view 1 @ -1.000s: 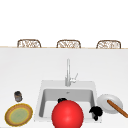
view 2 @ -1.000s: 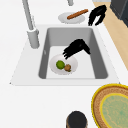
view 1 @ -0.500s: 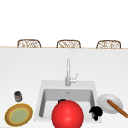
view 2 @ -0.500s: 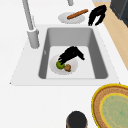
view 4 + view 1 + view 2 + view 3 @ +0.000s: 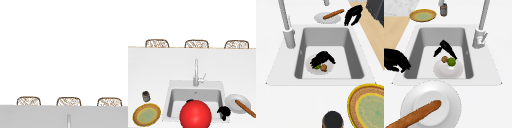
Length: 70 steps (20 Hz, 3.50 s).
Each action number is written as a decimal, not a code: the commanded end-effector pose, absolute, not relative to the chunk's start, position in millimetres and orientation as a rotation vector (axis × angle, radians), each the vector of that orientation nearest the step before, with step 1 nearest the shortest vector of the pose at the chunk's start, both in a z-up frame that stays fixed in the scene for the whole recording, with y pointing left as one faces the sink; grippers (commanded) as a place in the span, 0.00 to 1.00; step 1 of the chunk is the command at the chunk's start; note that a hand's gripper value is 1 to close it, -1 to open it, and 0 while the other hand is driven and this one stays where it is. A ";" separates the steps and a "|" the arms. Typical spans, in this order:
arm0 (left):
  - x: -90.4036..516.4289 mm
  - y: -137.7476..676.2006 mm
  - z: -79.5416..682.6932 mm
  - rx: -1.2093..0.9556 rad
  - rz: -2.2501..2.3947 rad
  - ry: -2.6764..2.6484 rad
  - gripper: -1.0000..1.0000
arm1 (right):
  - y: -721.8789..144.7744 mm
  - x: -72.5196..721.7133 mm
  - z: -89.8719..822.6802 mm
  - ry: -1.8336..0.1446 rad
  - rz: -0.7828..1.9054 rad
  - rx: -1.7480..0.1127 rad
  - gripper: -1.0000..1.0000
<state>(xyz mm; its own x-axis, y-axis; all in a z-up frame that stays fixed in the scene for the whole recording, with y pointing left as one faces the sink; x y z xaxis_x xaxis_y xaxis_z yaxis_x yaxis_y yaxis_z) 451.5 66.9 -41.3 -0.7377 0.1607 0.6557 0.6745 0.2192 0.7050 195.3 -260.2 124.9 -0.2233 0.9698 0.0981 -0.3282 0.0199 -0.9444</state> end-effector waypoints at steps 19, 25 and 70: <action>516.8 54.9 -101.5 -0.769 -1.497 -2.106 1.00 | -260.2 195.3 124.9 -1.152 1.472 -0.795 0.50; 524.1 54.4 -92.2 -0.735 -1.538 -2.166 1.00 | -260.2 195.3 124.9 -1.152 1.472 -0.795 0.50; 519.5 246.4 95.1 -0.646 -1.560 -2.074 1.00 | -260.2 195.3 124.9 -1.152 1.472 -0.795 0.50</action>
<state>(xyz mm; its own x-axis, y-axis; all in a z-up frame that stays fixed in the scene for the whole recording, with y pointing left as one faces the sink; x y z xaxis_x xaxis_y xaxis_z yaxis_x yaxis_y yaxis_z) 520.1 236.0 84.5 -0.8013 0.1282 0.5843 0.5966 0.2439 0.7646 195.3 -260.2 124.9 -0.2233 0.9698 0.0981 -0.3282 0.0199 -0.9444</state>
